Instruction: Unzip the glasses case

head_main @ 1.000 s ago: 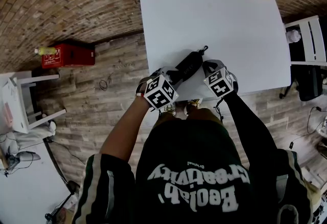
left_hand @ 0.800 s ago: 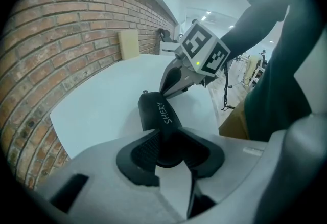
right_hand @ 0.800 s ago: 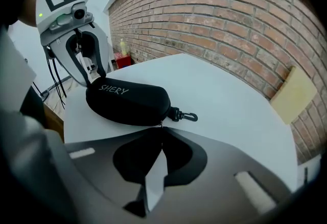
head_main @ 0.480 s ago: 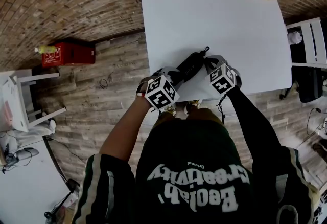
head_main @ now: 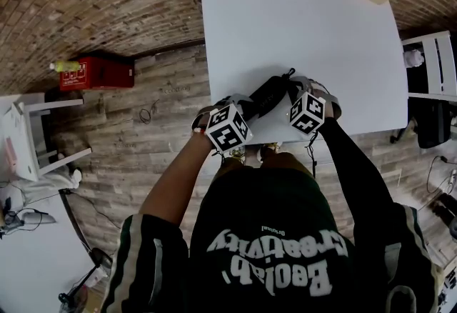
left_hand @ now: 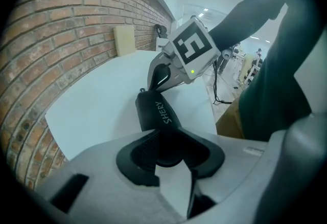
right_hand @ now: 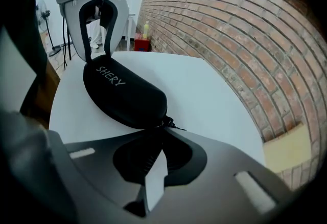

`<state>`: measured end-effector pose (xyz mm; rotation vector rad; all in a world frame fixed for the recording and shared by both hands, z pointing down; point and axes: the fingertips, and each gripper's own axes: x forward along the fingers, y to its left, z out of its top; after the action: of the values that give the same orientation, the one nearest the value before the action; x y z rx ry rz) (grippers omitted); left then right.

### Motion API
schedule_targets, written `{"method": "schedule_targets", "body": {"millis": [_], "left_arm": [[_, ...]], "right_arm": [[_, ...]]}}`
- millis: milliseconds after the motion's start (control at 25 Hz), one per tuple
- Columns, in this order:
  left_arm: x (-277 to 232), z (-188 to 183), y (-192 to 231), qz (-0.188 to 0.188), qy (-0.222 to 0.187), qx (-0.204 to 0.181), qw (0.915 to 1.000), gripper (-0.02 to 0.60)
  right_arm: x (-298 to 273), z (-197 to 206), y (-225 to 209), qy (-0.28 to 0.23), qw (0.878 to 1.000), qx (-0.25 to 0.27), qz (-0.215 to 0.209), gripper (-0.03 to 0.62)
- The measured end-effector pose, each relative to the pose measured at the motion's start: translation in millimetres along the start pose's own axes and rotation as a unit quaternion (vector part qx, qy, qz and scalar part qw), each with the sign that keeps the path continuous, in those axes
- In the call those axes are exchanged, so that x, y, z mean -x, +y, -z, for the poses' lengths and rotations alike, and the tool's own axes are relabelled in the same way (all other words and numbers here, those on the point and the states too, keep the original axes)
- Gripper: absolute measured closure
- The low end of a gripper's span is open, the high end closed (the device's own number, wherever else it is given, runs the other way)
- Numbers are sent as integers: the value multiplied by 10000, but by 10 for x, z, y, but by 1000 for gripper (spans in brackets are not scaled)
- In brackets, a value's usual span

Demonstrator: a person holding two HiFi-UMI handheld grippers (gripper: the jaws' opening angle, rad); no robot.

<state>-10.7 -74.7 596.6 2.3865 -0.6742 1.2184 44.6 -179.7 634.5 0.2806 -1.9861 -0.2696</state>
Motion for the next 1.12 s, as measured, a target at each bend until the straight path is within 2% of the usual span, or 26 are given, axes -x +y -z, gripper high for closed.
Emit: {"method": "schedule_targets", "body": {"millis": [80,160,240,280,400,480,680,880,1000,1120], "left_arm": [[9,-9,7,-95,-159,155,9997,471],[44,-10,7,-249,-213,12,9995,485],[90,-27,-48,-335,-141,-315,9988,577],[101,-63,-118,-273,-185,-335,9989,578],[20,-164,-404,107,-461,34,9989,577],[-91,-98,-484,108,-423,117,9990,577],[-141,158,-292,-459,-335,539,9969,577],[9,324,-107,-923,-355,657,9929,577],[102,444,16,-1240,-361,787,9885,569],[202,520,51,-1372,-421,880,9857,539]], "right_arm": [[6,32,8,-13,9995,-302,-51,580],[35,75,31,-8,9966,-811,-126,580],[69,115,78,6,9896,-1424,-213,580],[86,137,110,8,9842,-1750,-262,580],[131,214,222,36,9656,-2572,-371,580],[160,220,310,45,9580,-2838,-406,580],[291,132,574,68,9567,-2876,-444,580],[391,-72,912,10,9580,-2806,-593,580],[421,-240,1142,-59,9615,-2638,-771,580],[428,-402,1359,-150,9661,-2384,-980,580]]}}
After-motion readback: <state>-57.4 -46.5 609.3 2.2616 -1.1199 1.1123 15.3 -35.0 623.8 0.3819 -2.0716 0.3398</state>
